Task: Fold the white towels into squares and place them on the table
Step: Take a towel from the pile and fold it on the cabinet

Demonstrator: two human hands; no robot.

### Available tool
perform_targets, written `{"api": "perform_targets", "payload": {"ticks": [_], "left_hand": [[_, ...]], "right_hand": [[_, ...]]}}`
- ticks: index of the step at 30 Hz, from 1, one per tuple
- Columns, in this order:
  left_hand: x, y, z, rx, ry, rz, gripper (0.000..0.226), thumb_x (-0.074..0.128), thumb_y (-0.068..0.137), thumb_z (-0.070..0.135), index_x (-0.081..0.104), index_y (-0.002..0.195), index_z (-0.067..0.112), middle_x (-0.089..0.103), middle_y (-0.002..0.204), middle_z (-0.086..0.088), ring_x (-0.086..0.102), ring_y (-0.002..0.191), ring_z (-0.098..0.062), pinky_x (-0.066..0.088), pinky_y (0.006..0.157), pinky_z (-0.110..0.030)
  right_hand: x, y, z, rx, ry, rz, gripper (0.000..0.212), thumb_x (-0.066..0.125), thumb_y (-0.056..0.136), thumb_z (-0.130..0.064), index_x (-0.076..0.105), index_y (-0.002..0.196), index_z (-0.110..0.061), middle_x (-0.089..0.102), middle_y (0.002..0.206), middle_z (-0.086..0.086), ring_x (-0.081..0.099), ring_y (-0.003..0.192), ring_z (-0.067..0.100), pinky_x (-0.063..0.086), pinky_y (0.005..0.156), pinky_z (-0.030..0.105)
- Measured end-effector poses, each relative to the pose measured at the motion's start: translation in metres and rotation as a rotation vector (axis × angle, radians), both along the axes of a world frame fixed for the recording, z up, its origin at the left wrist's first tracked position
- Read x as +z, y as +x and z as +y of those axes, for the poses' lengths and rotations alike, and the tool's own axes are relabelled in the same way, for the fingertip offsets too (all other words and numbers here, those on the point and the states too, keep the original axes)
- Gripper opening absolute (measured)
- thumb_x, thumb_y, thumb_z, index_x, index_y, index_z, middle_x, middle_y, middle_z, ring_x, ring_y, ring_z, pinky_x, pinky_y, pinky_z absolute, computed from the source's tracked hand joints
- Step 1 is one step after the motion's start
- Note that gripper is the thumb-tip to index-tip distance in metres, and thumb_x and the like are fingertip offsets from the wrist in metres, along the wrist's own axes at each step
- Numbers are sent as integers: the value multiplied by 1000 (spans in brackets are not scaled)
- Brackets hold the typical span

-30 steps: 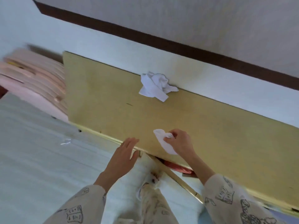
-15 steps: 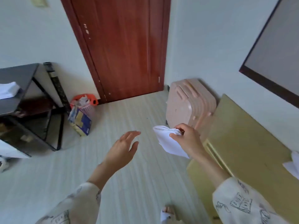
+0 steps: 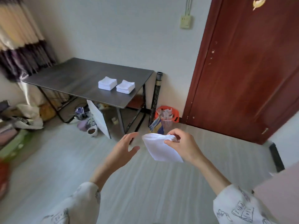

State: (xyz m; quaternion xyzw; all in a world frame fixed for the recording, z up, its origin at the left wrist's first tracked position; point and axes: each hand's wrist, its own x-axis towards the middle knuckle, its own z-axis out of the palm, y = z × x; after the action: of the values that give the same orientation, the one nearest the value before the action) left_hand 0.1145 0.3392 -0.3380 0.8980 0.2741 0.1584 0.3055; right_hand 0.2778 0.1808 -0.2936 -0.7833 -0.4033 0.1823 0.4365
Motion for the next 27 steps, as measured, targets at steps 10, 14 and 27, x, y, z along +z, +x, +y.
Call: {"api": "perform_targets", "payload": {"ticks": [10, 14, 27], "left_hand": [[10, 32, 182, 193, -306, -50, 61, 73, 77, 19, 44, 131, 17, 57, 112, 4, 56, 99, -14, 46, 90, -29], [8, 42, 268, 169, -242, -35, 22, 69, 81, 14, 66, 101, 21, 61, 82, 21, 57, 76, 4, 47, 76, -20], [34, 81, 545, -201, -543, 125, 30, 53, 86, 0, 54, 111, 17, 64, 90, 2, 55, 66, 7, 40, 55, -7]], "right_hand": [[8, 46, 230, 337, -82, -2, 15, 71, 79, -16, 58, 81, -24, 56, 70, -17, 50, 64, -2, 38, 61, 9], [-1, 57, 317, 368, -84, 52, 12, 71, 79, -17, 60, 83, -20, 59, 75, -11, 50, 65, -2, 39, 62, 10], [-21, 86, 573, 245, -159, 325, 18, 71, 81, -22, 56, 86, -13, 53, 68, -10, 47, 58, -1, 37, 60, 16]]}}
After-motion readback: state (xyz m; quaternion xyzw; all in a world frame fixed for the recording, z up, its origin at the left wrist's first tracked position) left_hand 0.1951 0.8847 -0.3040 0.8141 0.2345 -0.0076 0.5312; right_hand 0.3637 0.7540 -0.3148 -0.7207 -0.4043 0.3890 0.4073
